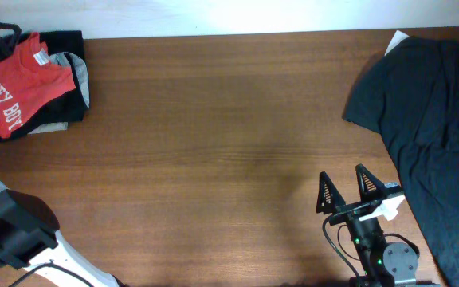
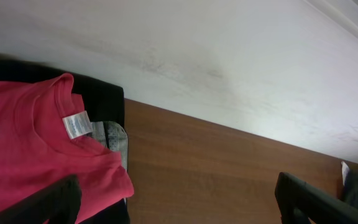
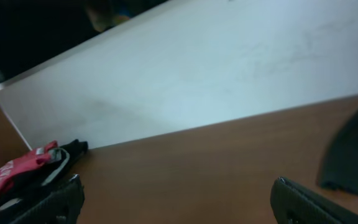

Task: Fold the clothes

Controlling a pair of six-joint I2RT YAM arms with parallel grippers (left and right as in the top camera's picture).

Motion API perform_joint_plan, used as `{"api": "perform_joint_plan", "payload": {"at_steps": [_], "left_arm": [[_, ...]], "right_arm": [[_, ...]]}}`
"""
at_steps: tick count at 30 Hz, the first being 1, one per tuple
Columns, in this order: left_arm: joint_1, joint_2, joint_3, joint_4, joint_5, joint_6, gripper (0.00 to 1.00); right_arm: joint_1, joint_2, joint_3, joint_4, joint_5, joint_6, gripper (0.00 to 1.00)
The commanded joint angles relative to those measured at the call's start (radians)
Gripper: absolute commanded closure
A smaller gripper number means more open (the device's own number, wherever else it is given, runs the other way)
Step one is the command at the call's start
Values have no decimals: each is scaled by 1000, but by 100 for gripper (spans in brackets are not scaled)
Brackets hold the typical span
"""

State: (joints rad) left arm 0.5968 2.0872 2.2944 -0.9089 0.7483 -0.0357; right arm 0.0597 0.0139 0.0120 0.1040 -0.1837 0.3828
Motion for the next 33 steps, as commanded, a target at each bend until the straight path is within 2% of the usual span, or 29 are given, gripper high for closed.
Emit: {"api": "perform_joint_plan", "payload": {"at_steps": [1, 5, 7, 33], "left_arm": [[2, 8, 0, 2, 11, -5, 1], [2, 8, 0, 2, 11, -6, 1], [2, 8, 0, 2, 11, -5, 1], [-19, -27, -1, 2, 11, -5, 1]], "right_arm": [[5, -11, -6, 27, 73, 38, 1], [5, -11, -6, -175, 72, 11, 1], [5, -11, -6, -175, 84, -38, 1], [5, -11, -6, -175, 84, -38, 1]]}}
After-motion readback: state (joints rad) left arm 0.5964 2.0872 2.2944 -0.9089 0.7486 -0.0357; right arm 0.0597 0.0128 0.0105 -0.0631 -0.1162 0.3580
